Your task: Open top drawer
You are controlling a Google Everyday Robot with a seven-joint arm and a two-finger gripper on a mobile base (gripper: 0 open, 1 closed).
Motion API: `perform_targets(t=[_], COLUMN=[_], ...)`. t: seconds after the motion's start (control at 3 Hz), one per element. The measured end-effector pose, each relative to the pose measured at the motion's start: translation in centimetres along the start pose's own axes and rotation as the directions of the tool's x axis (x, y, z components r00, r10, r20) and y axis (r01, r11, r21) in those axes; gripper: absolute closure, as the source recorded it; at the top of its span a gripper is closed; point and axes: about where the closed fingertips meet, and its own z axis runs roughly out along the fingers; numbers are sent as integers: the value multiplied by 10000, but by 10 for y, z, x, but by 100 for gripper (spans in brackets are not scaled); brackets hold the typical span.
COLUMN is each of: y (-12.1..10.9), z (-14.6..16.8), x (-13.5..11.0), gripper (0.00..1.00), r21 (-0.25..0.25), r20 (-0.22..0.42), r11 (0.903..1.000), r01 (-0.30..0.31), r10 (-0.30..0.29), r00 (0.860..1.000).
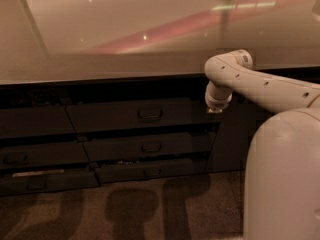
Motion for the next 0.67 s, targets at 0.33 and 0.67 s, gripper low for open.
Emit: perform_targets(t=[0.33, 0.67], y=[0, 0], z=[0, 0], x=[0, 0], gripper=[100, 100], r21=[0, -1], r20=[0, 0], r11=[10000, 10000], r01=[0, 0], r10=[0, 0], r00=[10000, 10000])
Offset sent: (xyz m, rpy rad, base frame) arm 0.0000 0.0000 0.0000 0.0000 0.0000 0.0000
